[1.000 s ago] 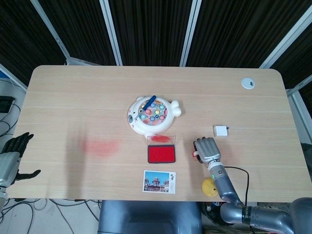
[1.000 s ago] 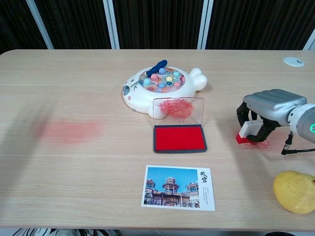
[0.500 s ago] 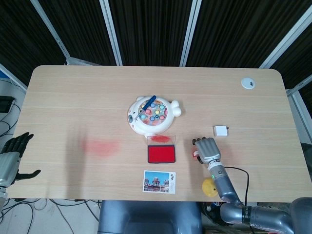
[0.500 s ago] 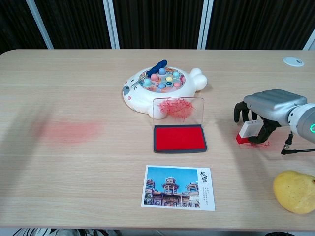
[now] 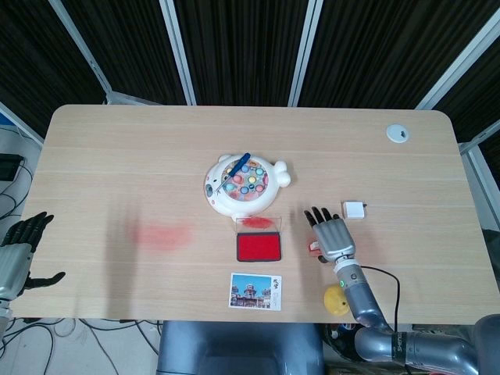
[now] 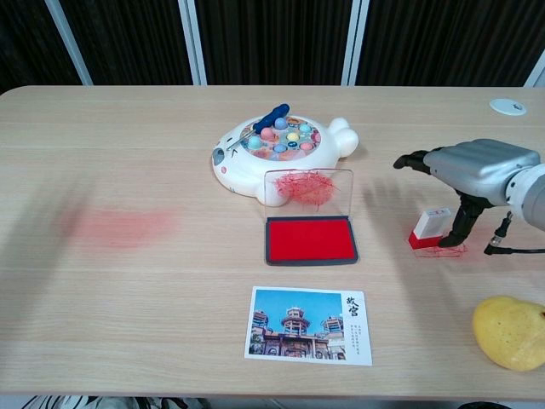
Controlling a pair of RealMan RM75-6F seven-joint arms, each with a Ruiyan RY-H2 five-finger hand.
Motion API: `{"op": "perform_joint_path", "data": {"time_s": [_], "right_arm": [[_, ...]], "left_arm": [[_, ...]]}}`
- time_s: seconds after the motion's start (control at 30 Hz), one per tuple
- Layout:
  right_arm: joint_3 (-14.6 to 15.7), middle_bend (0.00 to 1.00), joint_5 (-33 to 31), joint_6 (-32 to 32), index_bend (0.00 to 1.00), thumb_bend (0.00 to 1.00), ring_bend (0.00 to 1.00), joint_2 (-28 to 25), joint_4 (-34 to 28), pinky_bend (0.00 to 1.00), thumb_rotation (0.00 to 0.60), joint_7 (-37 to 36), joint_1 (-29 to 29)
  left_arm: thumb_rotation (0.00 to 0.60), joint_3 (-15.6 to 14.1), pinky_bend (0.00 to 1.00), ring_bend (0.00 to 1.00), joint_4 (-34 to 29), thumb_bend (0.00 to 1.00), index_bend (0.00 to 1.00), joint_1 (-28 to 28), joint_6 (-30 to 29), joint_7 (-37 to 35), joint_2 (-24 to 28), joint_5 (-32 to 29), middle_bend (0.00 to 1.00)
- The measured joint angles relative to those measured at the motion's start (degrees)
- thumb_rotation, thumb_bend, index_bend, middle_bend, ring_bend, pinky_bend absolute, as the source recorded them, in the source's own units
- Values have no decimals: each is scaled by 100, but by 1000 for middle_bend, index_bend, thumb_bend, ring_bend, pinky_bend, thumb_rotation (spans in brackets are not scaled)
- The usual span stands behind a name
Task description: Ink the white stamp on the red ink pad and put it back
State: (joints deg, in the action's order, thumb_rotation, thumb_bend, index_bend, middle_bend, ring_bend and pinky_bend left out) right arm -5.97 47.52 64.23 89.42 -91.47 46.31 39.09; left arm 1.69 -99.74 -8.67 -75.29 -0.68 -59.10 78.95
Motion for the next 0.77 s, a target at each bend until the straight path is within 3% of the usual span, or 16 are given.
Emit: {"op": "perform_joint_path", "data": {"time_s": [0.17, 0.4, 0.6, 0.77], "right_arm": [[26, 1, 245, 250, 0, 124, 6, -433, -497, 228, 600, -19, -89], [314, 0, 1186, 860, 0, 110, 0, -1304, -1073, 207, 600, -541, -598], [883, 0, 2209, 1465, 0, 97, 0, -1987, -1247, 183, 600, -1341, -1301], [1389, 0, 3234, 2125, 0, 94, 0, -2359, -1039, 183, 600, -2140, -2006]], "left_arm": [[600, 5, 0, 0, 33, 0, 0, 6, -36, 37, -10, 19, 0], [600, 13, 0, 0, 140, 0, 0, 23, -165, 207, -86, 97, 0], [600, -14, 0, 0, 255, 0, 0, 36, -273, 494, -152, 213, 0], [600, 11, 0, 0, 425, 0, 0, 86, -553, 654, -334, 351, 0]]}}
